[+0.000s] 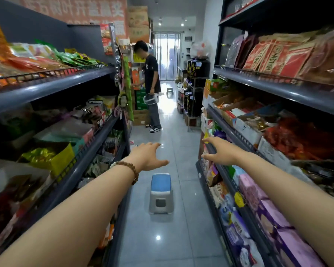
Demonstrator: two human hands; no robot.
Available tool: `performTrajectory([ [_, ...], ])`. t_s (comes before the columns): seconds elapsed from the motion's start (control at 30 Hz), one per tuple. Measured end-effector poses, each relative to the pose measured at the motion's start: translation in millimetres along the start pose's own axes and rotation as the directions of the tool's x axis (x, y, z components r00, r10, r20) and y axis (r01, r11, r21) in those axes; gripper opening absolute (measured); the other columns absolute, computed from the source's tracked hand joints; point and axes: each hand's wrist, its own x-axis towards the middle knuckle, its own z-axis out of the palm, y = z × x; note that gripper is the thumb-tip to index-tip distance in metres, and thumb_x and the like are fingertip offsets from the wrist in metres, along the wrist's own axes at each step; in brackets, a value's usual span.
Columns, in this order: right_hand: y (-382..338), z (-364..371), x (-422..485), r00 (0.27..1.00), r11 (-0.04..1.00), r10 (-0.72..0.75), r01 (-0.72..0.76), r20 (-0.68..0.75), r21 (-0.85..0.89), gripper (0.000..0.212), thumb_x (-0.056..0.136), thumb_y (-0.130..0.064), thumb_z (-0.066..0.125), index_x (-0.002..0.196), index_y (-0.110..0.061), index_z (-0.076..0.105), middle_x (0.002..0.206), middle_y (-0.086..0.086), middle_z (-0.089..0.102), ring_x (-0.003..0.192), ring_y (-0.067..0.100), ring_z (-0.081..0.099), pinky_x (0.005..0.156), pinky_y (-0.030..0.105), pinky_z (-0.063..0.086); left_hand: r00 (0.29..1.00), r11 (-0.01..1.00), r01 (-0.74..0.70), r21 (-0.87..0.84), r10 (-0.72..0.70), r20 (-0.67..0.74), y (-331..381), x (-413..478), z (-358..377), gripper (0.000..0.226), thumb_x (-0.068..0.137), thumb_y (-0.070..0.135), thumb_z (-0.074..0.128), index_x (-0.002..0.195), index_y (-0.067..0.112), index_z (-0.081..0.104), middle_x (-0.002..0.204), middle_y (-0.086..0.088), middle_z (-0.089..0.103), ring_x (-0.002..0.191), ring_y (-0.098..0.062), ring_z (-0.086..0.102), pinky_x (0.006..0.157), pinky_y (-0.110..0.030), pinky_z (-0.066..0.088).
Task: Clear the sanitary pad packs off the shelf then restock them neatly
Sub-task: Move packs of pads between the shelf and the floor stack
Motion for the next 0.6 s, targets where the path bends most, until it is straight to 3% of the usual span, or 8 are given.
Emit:
performTrajectory([
  [0.3,15,-2,203,0.998,0.997,0.067,-0.067,0.021,0.041,0.074,0.087,-0.054,0.059,0.148,-0.028,0.027,0.154,-0.001,0.030,0.136,0.020,0.038,0.110,0.039,0.036,0.997,0.999,-0.037,-0.018,0.038,0.068,-74,214,-11,0.083,0.084,0.068,0.045,0.148,0.020,0.023,0.151,-0.005,0.033,0.135,-0.027,0.034,0.108,-0.044,0.034],
  [0.6,95,6,403,0.989,0.991,0.133,-0.132,0.063,-0.016,0.076,0.086,-0.061,0.055,0.148,-0.025,0.030,0.150,-0.001,0.035,0.131,0.019,0.043,0.104,0.036,0.041,0.986,0.996,-0.087,-0.023,0.090,0.137,-91,433,9,0.082,0.085,0.070,0.041,0.149,0.021,0.024,0.152,-0.004,0.031,0.137,-0.026,0.032,0.110,-0.043,0.030],
])
